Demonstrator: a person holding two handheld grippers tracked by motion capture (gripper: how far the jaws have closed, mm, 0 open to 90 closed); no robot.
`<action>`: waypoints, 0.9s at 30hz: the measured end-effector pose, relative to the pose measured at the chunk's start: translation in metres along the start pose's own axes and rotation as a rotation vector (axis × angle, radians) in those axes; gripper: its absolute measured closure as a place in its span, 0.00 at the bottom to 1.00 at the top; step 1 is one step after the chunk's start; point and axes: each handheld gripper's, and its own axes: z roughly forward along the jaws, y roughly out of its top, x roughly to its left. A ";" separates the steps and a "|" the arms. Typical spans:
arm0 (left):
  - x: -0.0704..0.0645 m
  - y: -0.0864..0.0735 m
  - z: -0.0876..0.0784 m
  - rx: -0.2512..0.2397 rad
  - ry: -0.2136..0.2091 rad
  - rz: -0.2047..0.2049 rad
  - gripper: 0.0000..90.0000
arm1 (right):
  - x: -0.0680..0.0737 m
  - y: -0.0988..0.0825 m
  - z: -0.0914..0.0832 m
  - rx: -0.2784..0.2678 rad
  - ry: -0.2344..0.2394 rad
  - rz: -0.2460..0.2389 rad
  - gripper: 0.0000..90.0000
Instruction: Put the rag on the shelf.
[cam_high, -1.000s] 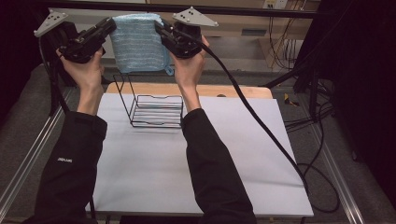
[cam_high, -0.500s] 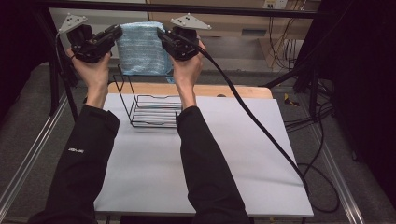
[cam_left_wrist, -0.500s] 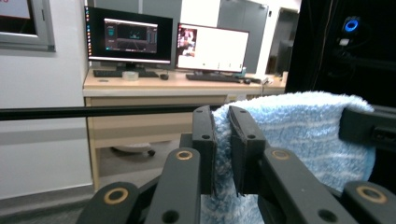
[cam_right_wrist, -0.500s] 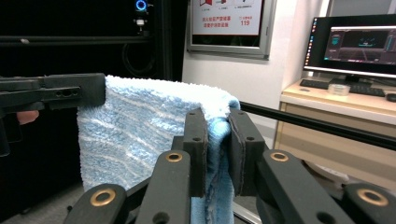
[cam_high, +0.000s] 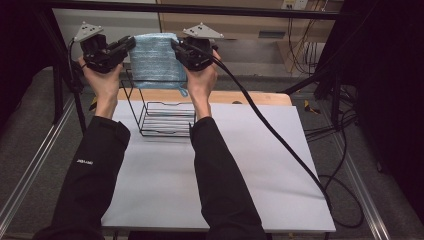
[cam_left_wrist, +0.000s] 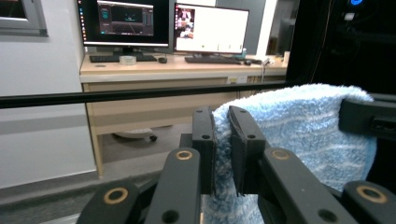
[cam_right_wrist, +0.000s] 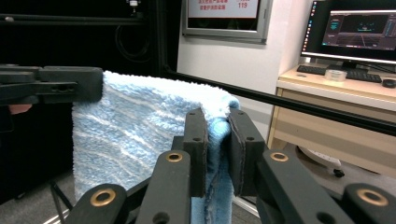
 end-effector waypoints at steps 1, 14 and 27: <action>0.001 -0.002 -0.001 -0.003 -0.012 -0.008 0.90 | 0.000 -0.002 -0.001 -0.003 0.006 0.004 0.88; 0.001 -0.019 -0.015 0.016 -0.096 0.032 0.90 | 0.001 -0.020 -0.016 0.001 0.054 0.026 0.87; 0.002 -0.038 -0.031 0.036 -0.141 0.049 0.89 | 0.005 -0.039 -0.026 0.016 0.118 0.030 0.87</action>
